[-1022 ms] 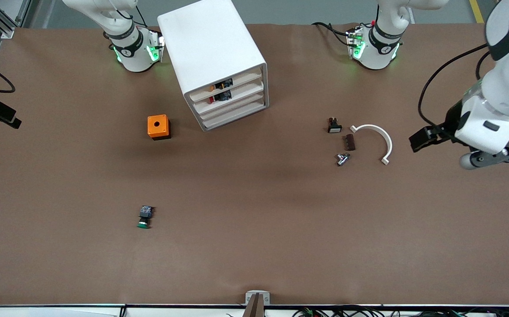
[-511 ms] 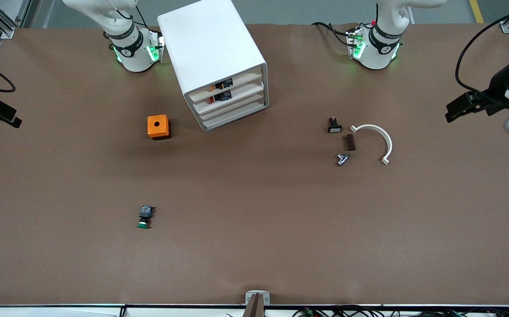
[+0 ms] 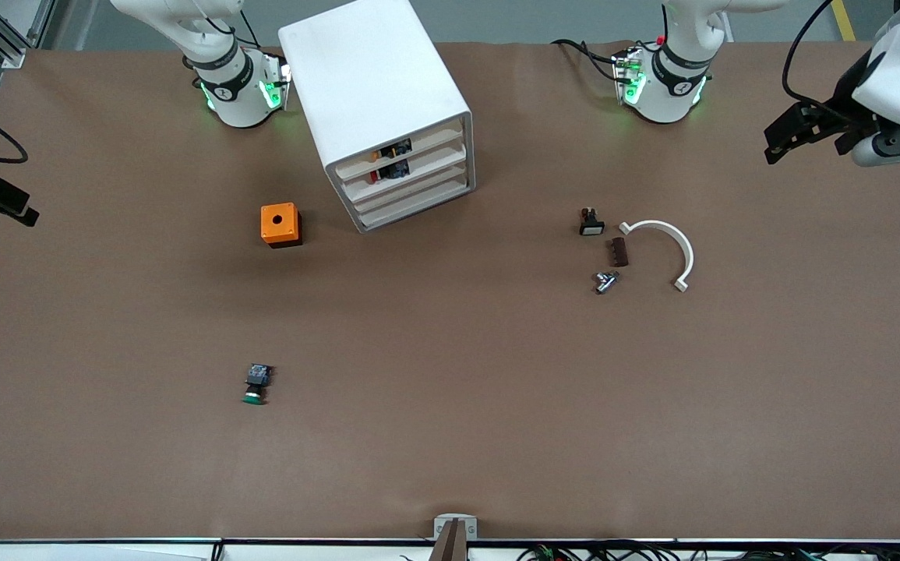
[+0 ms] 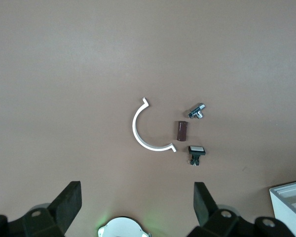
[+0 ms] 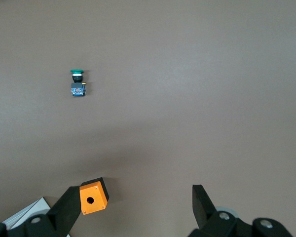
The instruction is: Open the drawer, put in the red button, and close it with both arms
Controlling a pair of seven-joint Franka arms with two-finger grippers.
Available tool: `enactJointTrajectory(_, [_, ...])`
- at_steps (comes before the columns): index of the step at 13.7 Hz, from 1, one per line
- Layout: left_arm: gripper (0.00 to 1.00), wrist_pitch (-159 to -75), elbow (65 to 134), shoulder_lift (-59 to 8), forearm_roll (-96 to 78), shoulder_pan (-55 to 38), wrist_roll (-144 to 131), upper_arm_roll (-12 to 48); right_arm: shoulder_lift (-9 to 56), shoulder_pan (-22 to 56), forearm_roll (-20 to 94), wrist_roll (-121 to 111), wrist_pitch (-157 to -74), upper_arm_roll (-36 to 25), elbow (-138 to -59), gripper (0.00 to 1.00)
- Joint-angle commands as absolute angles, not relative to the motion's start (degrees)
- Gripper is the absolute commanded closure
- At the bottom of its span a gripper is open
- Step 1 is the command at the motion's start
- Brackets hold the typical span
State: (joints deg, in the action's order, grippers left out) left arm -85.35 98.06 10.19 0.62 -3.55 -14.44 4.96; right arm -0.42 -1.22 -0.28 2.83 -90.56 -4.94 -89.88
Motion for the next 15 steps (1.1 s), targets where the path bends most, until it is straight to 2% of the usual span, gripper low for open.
enactJointTrajectory(1, [0.0, -86.6, 99.8, 11.8, 0.7, -1.4, -13.7, 5.8, -1.3, -2.2, -1.1, 2.1, -90.6, -4.0, -90.7, 0.0])
enactJointTrajectory(13, [0.0, -86.4, 98.3, 11.0, 1.4, -1.1, -13.1, 6.6, -1.2, -1.7, -1.1, 2.1, -91.0, -3.6, -90.6, 0.0])
enactJointTrajectory(15, [0.0, -86.4, 98.3, 10.9, 1.3, 1.5, -13.0, 8.9, -1.2, -1.6, -1.1, 2.1, -91.1, -3.5, -90.5, 0.0])
